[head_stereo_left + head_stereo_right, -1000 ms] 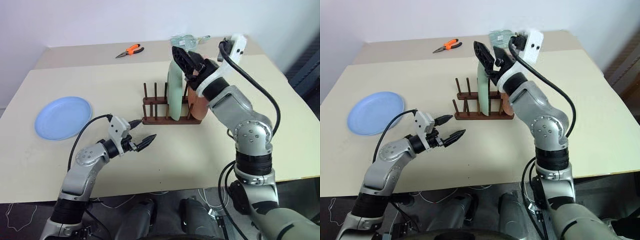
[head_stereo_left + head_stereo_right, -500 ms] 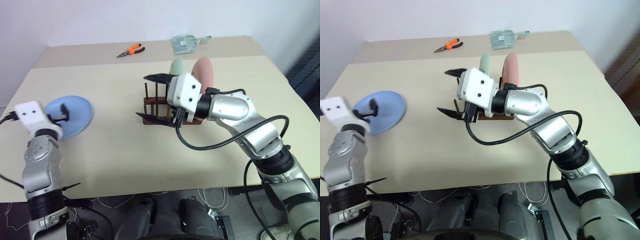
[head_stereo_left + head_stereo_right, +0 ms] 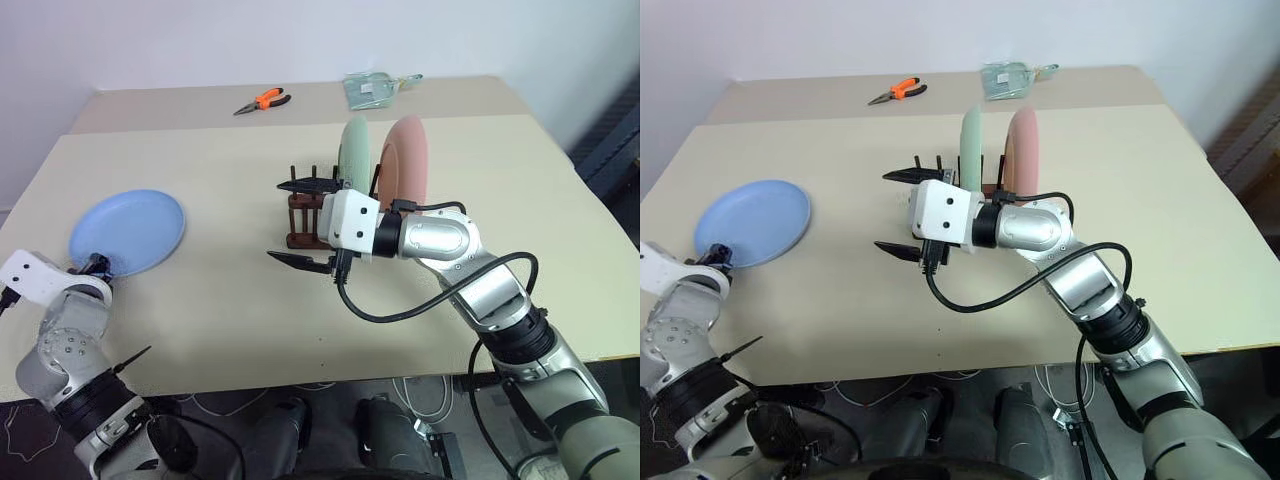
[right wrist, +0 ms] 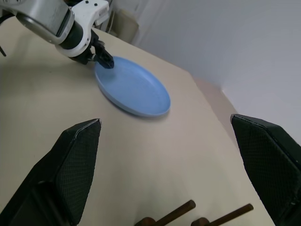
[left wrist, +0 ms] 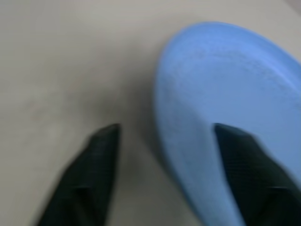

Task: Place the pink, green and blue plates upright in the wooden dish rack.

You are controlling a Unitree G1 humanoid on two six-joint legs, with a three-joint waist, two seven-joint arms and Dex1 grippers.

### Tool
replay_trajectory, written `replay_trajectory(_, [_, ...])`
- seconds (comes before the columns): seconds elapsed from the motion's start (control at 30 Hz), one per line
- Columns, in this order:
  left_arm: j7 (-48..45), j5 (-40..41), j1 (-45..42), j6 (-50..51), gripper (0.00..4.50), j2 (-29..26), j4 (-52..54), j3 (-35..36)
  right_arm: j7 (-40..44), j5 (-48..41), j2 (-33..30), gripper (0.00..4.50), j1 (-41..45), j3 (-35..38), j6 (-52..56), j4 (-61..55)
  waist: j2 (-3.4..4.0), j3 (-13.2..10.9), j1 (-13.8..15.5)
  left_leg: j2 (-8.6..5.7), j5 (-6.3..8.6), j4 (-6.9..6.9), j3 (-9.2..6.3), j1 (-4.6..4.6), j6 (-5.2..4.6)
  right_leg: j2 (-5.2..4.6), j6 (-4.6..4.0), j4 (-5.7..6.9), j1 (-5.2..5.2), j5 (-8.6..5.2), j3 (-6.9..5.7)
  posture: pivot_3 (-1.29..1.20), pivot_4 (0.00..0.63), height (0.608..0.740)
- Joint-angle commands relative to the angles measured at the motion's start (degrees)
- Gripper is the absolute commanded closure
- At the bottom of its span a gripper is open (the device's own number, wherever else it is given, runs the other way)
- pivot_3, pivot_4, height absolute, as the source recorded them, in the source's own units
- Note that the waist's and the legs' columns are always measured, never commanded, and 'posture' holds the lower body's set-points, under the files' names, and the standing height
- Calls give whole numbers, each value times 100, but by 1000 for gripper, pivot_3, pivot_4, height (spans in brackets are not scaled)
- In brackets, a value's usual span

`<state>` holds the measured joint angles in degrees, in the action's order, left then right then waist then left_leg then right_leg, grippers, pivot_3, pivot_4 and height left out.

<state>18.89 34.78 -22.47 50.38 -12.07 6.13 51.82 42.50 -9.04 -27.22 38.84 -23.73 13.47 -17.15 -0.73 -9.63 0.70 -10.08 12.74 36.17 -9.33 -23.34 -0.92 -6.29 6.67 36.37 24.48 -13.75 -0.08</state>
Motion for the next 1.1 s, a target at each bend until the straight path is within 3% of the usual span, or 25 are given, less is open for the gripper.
replay_trajectory(0.03, [85,351,-217,-41,3471,-74,-104,143,21,38,63,0,-39,223,6,-178,-1,0,3,0,0,0,0,0,0,0,0,-1,0,0,0,0,150,740])
replay_trajectory(0.1, [121,454,-290,-45,4443,-99,-185,124,20,58,74,0,-51,256,89,-165,-4,0,3,0,0,2,0,0,0,0,0,-1,-1,0,0,0,150,740])
replay_trajectory(0.3, [-851,327,-446,-775,4443,-366,509,-960,-112,391,158,0,98,333,-49,-8,-21,-3,8,0,-1,2,0,-2,2,0,-3,-1,-1,2,1,0,150,740])
replay_trajectory(0.53, [-1007,236,-1524,-532,4443,-815,1245,-2321,-430,1414,399,0,719,158,-880,779,-22,-4,-5,-1,-3,1,3,-2,5,0,-6,-2,0,4,2,0,150,740])
replay_trajectory(0.83, [-804,494,-2197,53,4443,-628,1615,-2892,-1111,2951,539,0,1464,-117,-1879,2114,-22,-5,-60,2,-10,-6,4,-2,13,20,-6,4,10,5,7,0,150,740])
replay_trajectory(0.93, [-753,592,-2214,150,4500,-551,1665,-2893,-1269,3365,558,890,1576,-232,-2058,2423,-22,-5,-60,2,-10,-7,3,-2,14,21,-7,4,10,5,11,0,150,740])
replay_trajectory(1.1, [-760,698,-2158,209,4500,-527,1708,-2862,-1359,3647,639,3464,1633,-213,-2234,2612,-22,-5,-56,2,-12,-6,2,-2,17,25,-8,5,10,5,13,0,150,740])
